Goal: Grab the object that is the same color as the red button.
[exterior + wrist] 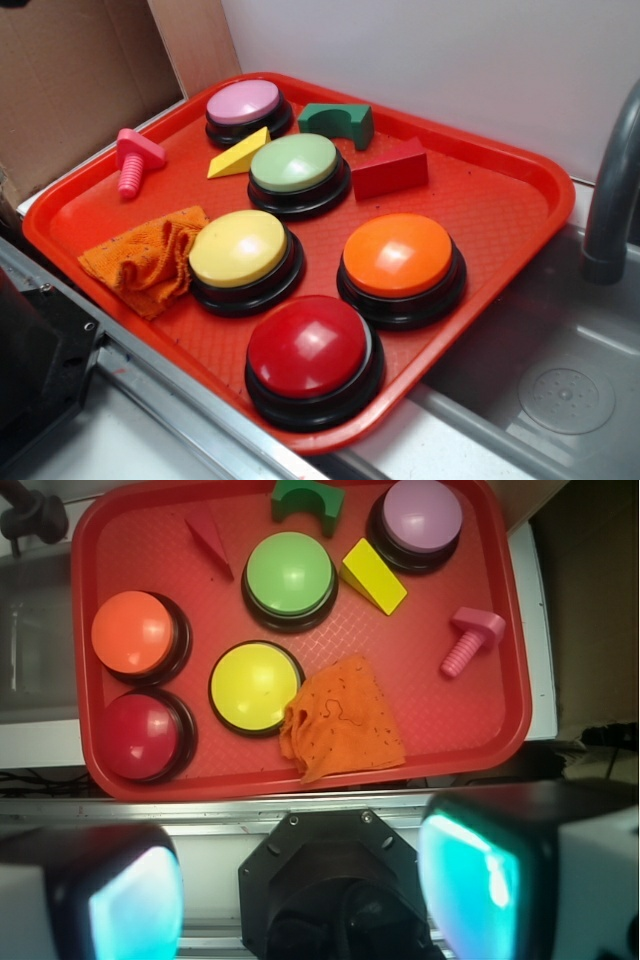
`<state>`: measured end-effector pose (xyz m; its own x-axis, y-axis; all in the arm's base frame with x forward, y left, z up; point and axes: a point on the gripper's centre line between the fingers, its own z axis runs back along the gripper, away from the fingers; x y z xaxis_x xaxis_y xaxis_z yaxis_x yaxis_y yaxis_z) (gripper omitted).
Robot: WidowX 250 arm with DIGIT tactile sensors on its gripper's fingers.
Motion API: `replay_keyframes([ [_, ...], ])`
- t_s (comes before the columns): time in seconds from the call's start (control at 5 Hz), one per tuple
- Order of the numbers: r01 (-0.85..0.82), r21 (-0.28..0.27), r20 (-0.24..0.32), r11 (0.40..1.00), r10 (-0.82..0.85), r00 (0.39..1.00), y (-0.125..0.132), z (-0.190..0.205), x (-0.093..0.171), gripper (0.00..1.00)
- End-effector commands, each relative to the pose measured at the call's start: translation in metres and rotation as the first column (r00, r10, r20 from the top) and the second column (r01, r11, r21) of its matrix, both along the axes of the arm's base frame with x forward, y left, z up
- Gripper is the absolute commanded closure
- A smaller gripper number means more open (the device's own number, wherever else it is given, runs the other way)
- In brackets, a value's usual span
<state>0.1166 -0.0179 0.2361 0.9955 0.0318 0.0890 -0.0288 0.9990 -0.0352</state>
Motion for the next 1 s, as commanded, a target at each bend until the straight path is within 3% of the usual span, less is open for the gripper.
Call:
replay_keyframes([
  [0.0, 0.0, 0.0, 0.0, 1.0, 0.0, 1.0, 0.0, 0.0, 0.0, 0.0],
  [0.2, 0.02, -0.02, 0.016, 1.0, -0.019, 1.0, 0.0, -0.014, 0.019, 0.0],
  [0.4, 0.03, -0.026, 0.091, 0.999, -0.027, 0.995, -0.003, -0.028, 0.043, 0.0],
  [0.8, 0.062, -0.068, 0.175, 0.996, -0.049, 0.983, -0.016, -0.049, 0.111, 0.0],
])
